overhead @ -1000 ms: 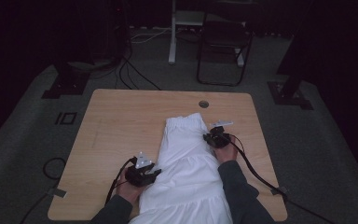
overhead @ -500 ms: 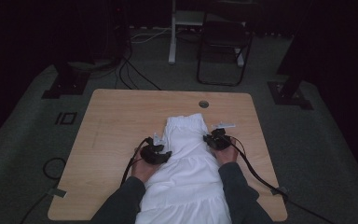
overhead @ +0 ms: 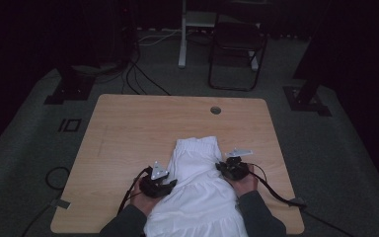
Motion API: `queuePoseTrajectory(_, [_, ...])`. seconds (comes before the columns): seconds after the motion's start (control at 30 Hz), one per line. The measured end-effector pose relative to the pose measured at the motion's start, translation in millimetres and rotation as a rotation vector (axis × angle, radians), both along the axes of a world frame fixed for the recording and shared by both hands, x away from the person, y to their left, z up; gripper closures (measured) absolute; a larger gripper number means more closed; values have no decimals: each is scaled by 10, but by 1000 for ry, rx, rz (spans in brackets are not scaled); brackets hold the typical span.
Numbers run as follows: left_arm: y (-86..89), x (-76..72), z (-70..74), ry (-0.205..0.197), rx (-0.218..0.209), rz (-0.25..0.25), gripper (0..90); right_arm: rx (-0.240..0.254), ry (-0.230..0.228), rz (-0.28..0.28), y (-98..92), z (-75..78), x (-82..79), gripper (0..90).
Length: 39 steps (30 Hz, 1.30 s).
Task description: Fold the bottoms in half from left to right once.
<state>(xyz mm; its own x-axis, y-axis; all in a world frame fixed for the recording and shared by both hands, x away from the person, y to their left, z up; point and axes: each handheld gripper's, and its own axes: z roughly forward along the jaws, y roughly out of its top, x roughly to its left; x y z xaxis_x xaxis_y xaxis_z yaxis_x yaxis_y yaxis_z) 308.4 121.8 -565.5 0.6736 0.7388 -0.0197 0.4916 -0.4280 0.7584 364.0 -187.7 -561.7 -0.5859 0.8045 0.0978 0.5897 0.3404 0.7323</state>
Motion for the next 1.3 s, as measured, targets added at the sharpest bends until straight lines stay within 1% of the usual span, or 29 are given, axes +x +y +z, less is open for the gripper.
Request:
queuePoseTrajectory(0.07, [-8,12,1,3,-3,-1,538,-16,-15,3,-13,34,-22,744])
queuePoseTrajectory(0.1, [-13,12,-1,1,-4,0,537,-4,-37,-1,-30,68,-21,681])
queuePoseTrajectory(0.13, [-15,11,-2,0,-4,0,537,20,-62,-9,-50,112,-11,634])
queuePoseTrajectory(0.17, [-13,12,-2,1,-5,0,537,69,-87,-12,-69,204,38,563])
queuePoseTrajectory(0.23, [-9,15,-1,2,-7,1,533,78,-89,-2,-54,239,74,539])
queuePoseTrajectory(0.27, [-8,18,2,2,-4,3,518,65,-63,29,16,257,172,497])
queuePoseTrajectory(0.37, [1,9,15,-6,-5,6,501,35,-24,47,107,215,268,482])
queuePoseTrajectory(0.43, [11,-1,26,-10,-14,1,492,-6,6,62,187,140,351,487])
queuePoseTrajectory(0.47, [16,0,28,-8,-19,-4,488,-27,20,70,215,104,387,558])
queuePoseTrajectory(0.5, [26,-3,33,-4,-29,-10,485,-63,9,71,234,86,411,750])
queuePoseTrajectory(0.53, [26,-3,33,-4,-29,-10,484,-63,9,71,234,86,411,750])
queuePoseTrajectory(0.57, [27,-7,32,-3,-33,-13,484,-61,-21,58,225,124,398,807])
queuePoseTrajectory(0.6, [29,-9,31,-1,-36,-18,484,-49,-64,37,213,185,373,835])
queuePoseTrajectory(0.63, [26,-12,30,4,-41,-19,486,-43,-160,-3,182,336,330,845])
queuePoseTrajectory(0.67, [21,-14,27,8,-46,-21,486,-43,-160,-3,182,336,330,845])
queuePoseTrajectory(0.7, [13,-15,24,8,-42,-24,486,-56,-229,-30,184,464,313,844])
queuePoseTrajectory(0.73, [2,-21,17,8,-41,-23,486,-56,-229,-30,184,464,313,844])
queuePoseTrajectory(0.77, [-7,-24,9,7,-43,-24,486,-105,-262,-40,217,509,352,840])
queuePoseTrajectory(0.8, [-14,-25,4,8,-45,-26,486,-105,-262,-40,217,509,352,840])
queuePoseTrajectory(0.87, [-23,-28,4,6,-46,-21,486,-131,-240,-53,239,453,450,835])
queuePoseTrajectory(0.93, [-25,-32,5,5,-44,-23,486,-149,-196,-73,245,324,557,807])
queuePoseTrajectory(1.0, [-22,-35,7,4,-42,-23,485,-167,-160,-117,235,190,624,710])
queuePoseTrajectory(1.07, [-22,-31,7,4,-41,-25,485,-171,-137,-157,208,104,654,570])
queuePoseTrajectory(1.1, [-29,-34,10,4,-39,-23,485,-161,-120,-187,173,69,672,442])
queuePoseTrajectory(1.13, [-29,-34,10,4,-39,-23,485,-161,-120,-187,173,69,672,442])
queuePoseTrajectory(1.17, [-32,-37,11,1,-37,-23,486,-145,-121,-196,140,65,687,390])
queuePoseTrajectory(1.2, [-35,-40,14,0,-33,-23,486,-145,-121,-196,140,65,687,390])
queuePoseTrajectory(1.23, [-39,-41,15,0,-32,-24,486,-142,-107,-198,133,57,706,357])
queuePoseTrajectory(1.3, [-46,-45,18,0,-29,-23,486,-123,-77,-195,118,31,747,355])
